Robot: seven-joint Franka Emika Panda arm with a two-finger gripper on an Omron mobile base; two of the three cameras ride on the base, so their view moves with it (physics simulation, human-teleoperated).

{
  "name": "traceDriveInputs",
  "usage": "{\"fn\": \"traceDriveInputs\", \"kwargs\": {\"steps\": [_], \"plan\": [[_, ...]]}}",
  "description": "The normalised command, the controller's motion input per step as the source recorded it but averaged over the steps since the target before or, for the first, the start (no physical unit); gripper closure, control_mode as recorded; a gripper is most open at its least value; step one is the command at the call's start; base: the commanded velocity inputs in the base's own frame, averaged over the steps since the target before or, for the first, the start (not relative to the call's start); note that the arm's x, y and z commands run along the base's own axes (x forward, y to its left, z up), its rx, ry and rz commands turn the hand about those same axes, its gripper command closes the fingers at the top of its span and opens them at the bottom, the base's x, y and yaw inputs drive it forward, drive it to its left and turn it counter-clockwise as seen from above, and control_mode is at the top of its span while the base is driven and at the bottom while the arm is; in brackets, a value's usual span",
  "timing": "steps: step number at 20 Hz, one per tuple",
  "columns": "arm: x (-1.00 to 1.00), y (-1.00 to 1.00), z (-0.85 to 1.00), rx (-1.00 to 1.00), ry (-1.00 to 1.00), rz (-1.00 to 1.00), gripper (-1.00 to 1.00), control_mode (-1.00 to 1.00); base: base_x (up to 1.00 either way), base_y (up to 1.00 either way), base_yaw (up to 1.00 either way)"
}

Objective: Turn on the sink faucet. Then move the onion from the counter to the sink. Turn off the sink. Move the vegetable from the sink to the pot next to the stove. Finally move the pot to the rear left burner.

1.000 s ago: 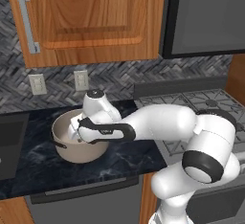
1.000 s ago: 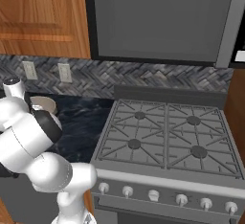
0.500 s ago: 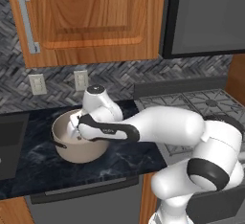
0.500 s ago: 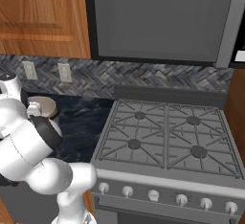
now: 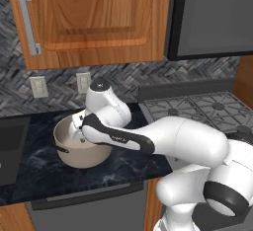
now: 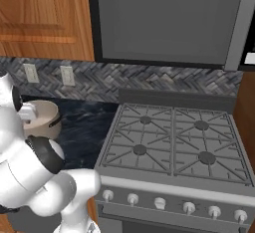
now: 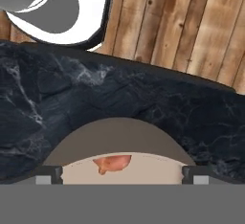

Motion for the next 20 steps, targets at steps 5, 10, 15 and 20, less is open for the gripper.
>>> {"fn": "traceDriveInputs", "kwargs": {"steps": [5,10,15,20], "plan": [[-0.43,-0.29,0.04,0.01,0.01,-0.19,-1.0,-1.0,0.0,0.0,0.0],[-0.18,-0.31,0.0,0.0,0.06,-0.25,-1.0,-1.0,0.0,0.0,0.0],[0.08,-0.11,0.0,0.0,0.01,-0.26,-1.0,-1.0,0.0,0.0,0.0],[0.27,0.0,0.0,0.0,0.01,-0.24,-1.0,-1.0,0.0,0.0,0.0]]}}
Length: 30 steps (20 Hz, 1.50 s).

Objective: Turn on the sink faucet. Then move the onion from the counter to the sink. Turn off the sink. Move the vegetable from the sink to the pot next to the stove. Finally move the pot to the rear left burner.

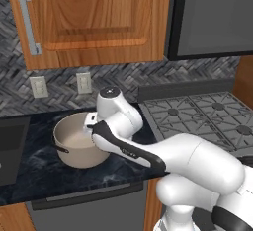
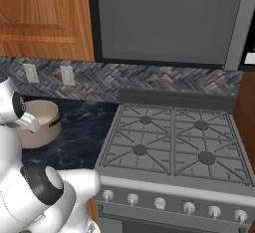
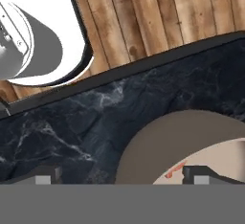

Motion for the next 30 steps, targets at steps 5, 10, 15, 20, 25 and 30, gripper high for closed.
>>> {"fn": "traceDriveInputs", "kwargs": {"steps": [5,10,15,20,25,30], "plan": [[0.29,0.0,-0.09,0.0,0.05,-0.21,-1.0,-1.0,0.0,0.0,0.0],[0.18,0.0,-0.21,0.0,0.08,-0.16,-1.0,-1.0,0.0,0.0,0.0],[0.15,0.0,-0.24,0.0,0.09,-0.13,-1.0,-1.0,0.0,0.0,0.0],[0.23,0.0,-0.18,0.0,0.1,-0.12,-1.0,-1.0,0.0,0.0,0.0],[0.21,0.0,-0.21,0.0,0.09,-0.11,-1.0,-1.0,0.0,0.0,0.0],[0.13,0.07,-0.3,-0.01,0.07,-0.1,-1.0,-1.0,0.0,0.0,0.0]]}}
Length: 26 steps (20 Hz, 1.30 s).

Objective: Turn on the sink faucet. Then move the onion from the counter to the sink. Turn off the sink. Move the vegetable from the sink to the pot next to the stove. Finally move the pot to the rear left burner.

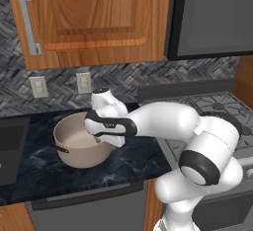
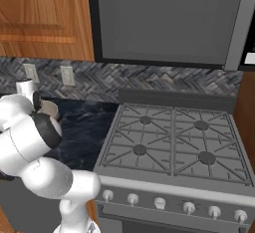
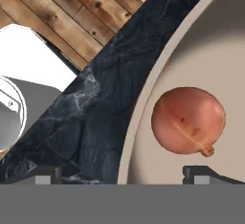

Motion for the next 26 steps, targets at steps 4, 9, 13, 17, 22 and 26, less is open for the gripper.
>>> {"fn": "traceDriveInputs", "kwargs": {"steps": [4,9,13,17,22,26], "plan": [[0.11,0.13,-0.27,-0.01,0.04,-0.07,-1.0,-1.0,0.0,0.0,0.0],[0.09,0.13,-0.25,-0.01,0.02,-0.07,-1.0,-1.0,0.0,0.0,0.0],[0.01,0.04,-0.28,-0.02,0.01,-0.03,1.0,-1.0,0.0,0.0,0.0],[-0.03,0.0,-0.2,-0.02,0.01,0.0,1.0,-1.0,0.0,0.0,0.0],[-0.17,-0.01,-0.08,0.0,-0.05,-0.06,1.0,-1.0,0.0,0.0,0.0],[-0.28,-0.16,0.03,0.0,-0.11,-0.12,1.0,-1.0,0.0,0.0,0.0]]}}
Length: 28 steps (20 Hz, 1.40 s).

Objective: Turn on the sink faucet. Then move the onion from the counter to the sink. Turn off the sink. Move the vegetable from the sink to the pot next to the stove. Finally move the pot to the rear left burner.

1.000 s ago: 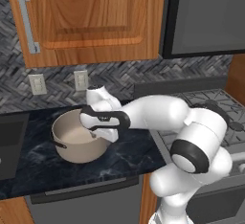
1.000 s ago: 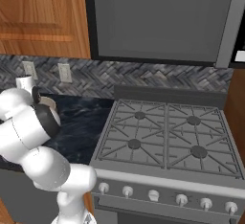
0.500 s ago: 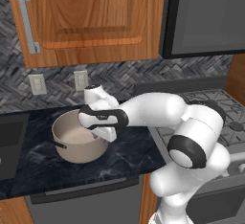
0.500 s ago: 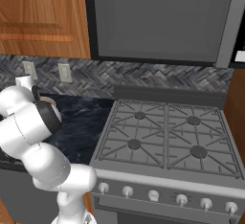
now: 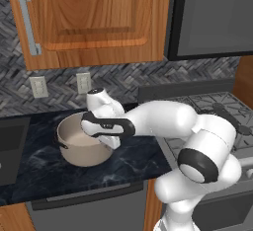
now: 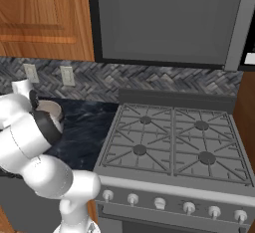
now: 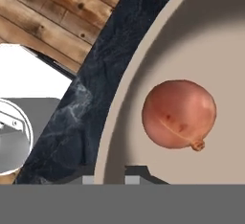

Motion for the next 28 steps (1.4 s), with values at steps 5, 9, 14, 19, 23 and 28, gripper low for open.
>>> {"fn": "traceDriveInputs", "kwargs": {"steps": [5,9,14,19,23,28], "plan": [[-0.46,-0.31,0.3,0.0,-0.17,-0.14,1.0,-1.0,0.0,0.0,0.0],[-0.42,-0.34,0.56,0.0,-0.21,-0.14,1.0,-1.0,0.0,0.0,0.0],[-0.46,-0.47,0.67,0.0,-0.27,-0.13,1.0,-1.0,0.0,0.0,0.0],[-0.46,-0.55,0.57,0.0,-0.25,-0.14,1.0,-1.0,0.0,0.0,0.0],[-0.37,-0.65,0.31,0.01,-0.18,-0.18,1.0,-1.0,0.0,0.0,0.0],[-0.14,-0.8,0.2,0.05,-0.08,-0.22,1.0,-1.0,0.0,0.0,0.0]]}}
